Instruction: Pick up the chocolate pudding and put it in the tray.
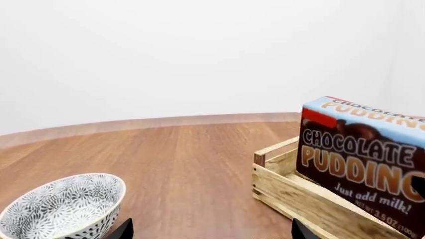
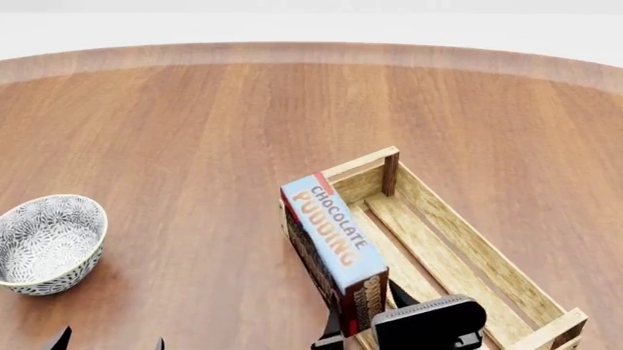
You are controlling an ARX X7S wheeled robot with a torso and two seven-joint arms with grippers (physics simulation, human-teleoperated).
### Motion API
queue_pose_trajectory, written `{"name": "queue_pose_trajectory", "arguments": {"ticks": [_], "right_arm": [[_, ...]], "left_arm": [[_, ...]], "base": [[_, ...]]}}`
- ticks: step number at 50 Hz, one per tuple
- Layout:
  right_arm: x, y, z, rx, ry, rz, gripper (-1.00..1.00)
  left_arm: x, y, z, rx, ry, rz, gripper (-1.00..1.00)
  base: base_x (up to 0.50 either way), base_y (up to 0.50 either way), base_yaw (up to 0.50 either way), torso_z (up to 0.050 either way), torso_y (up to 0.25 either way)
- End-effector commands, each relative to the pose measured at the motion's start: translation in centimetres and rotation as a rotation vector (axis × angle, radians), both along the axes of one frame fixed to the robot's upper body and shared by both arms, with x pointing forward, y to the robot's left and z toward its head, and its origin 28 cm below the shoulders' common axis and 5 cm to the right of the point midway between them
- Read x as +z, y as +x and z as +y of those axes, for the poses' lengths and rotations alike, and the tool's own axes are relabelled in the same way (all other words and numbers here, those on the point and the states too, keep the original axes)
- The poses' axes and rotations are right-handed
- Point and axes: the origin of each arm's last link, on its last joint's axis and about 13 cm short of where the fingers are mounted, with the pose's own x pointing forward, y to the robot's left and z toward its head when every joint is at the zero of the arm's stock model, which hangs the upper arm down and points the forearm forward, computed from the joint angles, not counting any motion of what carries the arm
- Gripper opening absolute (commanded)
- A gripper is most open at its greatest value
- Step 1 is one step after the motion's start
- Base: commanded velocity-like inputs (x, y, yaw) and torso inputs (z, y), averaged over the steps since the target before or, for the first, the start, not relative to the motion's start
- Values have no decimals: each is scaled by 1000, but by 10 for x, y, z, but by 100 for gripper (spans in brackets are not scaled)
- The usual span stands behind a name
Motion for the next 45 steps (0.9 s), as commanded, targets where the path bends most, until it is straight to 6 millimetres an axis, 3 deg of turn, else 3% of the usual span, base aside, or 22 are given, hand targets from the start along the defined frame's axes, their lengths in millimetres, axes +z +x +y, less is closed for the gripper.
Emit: {"name": "queue_pose_trajectory", "arguments": {"ticks": [1, 45], "right_arm": [[2, 8, -10, -89, 1, -26, -100], [-6, 21, -34, -367, 4, -23, -100]], "left_arm": [[0, 0, 0, -1, -1, 2, 100], [-2, 1, 0, 2, -3, 5, 100]], "base": [[0, 0, 0, 0, 0], [0, 0, 0, 0, 0]]}}
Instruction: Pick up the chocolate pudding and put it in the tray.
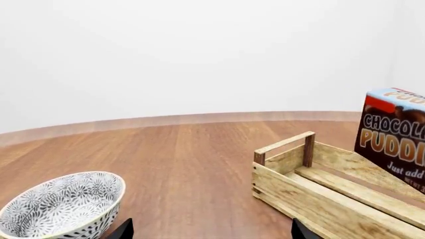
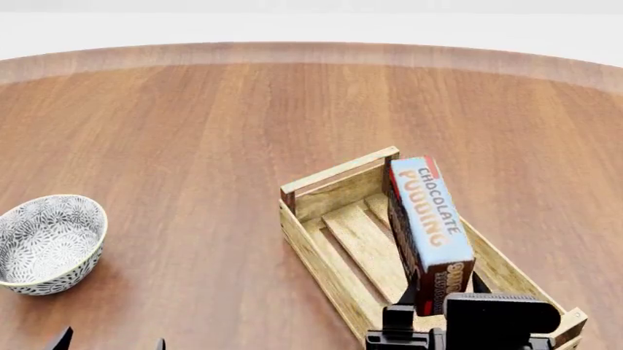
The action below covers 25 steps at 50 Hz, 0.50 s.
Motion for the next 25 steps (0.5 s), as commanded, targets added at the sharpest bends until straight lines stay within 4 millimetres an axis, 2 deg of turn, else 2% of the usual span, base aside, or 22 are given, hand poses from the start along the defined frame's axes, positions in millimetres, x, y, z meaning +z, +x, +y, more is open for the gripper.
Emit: {"name": "queue_pose_trajectory", "arguments": {"ticks": [1, 25], "right_arm": [[0, 3, -5, -66, -40, -5, -100], [-13, 7, -8, -108, -36, 5, -100]], "left_arm": [[0, 0, 0, 1, -1, 1, 100], [0, -1, 0, -1, -1, 1, 100]], "base": [[0, 0, 0, 0, 0], [0, 0, 0, 0, 0]]}}
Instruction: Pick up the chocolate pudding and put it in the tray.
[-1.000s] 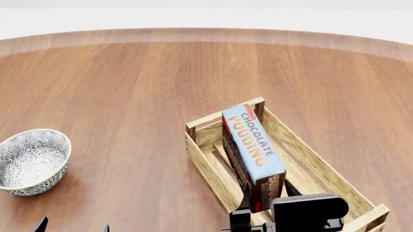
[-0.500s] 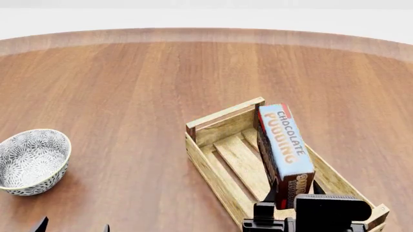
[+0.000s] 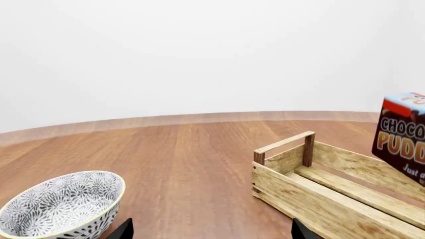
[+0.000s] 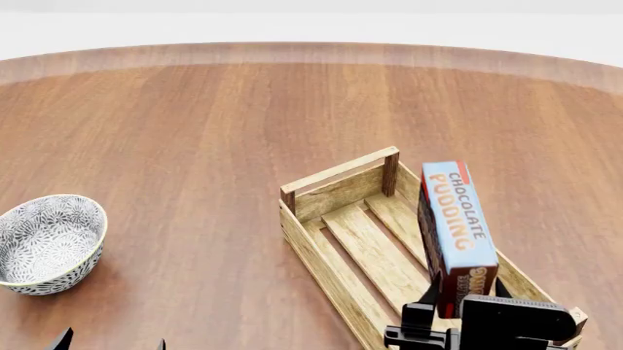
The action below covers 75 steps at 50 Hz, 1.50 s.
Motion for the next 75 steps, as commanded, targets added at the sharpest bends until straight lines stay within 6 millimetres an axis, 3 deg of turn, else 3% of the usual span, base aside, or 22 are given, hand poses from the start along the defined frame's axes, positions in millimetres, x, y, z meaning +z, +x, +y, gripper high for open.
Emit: {"name": "queue_pose_trajectory", "arguments": {"ticks": [1, 40, 41, 65, 75], "right_arm": [[-5, 2, -1, -6, -35, 6, -100], [-20, 5, 1, -7, -29, 37, -100], [-19, 6, 1, -10, -27, 39, 100], [-23, 3, 1, -13, -33, 42, 100], [-8, -18, 5, 15, 12, -91, 100]], "left_arm": [[0, 0, 0, 1, 0, 0, 100], [0, 0, -1, -1, 6, -1, 100], [-1, 0, -1, -2, 6, -1, 100], [0, 0, 0, 1, 4, 0, 100], [16, -11, 1, -5, -10, -51, 100]], "base": [[0, 0, 0, 0, 0], [0, 0, 0, 0, 0], [0, 0, 0, 0, 0], [0, 0, 0, 0, 0], [0, 0, 0, 0, 0]]}}
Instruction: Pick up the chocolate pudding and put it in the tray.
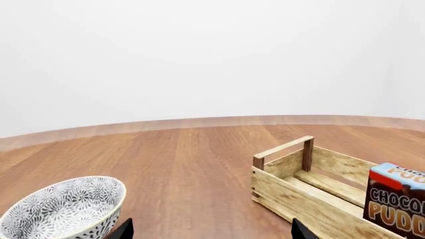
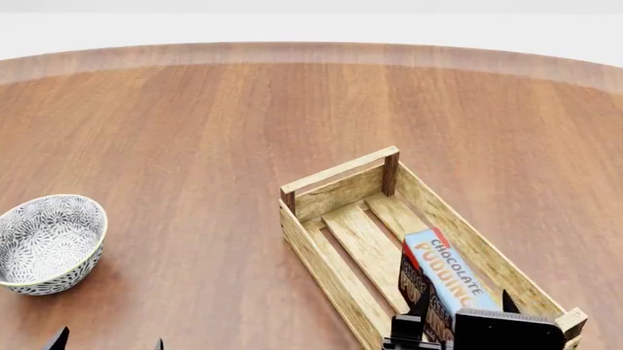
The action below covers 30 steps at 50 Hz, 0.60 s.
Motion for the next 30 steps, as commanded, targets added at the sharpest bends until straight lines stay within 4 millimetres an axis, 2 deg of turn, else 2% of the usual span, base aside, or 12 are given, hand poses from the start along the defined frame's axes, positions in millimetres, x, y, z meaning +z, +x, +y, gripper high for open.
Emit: {"name": "queue_pose_trajectory", "arguments": {"ticks": [1, 2, 9, 12, 17, 23, 30], "right_arm": [[10, -17, 3, 23, 35, -93, 100], [12, -26, 5, 26, 48, -135, 100], [37, -48, 12, 59, 67, -258, 100], [42, -55, 14, 62, 54, -283, 100], [47, -64, 15, 53, -15, -328, 100], [56, -77, 17, 65, 3, -381, 100], [76, -92, 24, 75, -13, -452, 100]], "left_arm": [[13, -9, 1, -5, -13, -38, 100], [14, -10, 2, -4, -15, -44, 100], [14, -11, 1, -6, -9, -55, 100], [0, -12, 1, -6, -8, -60, 100], [6, -17, 4, -2, -19, -77, 100], [12, -24, 5, 4, -28, -95, 100], [20, -33, 5, -1, -34, -123, 100]], "base": [[0, 0, 0, 0, 0], [0, 0, 0, 0, 0], [0, 0, 0, 0, 0], [0, 0, 0, 0, 0], [0, 0, 0, 0, 0], [0, 0, 0, 0, 0], [0, 0, 0, 0, 0]]}}
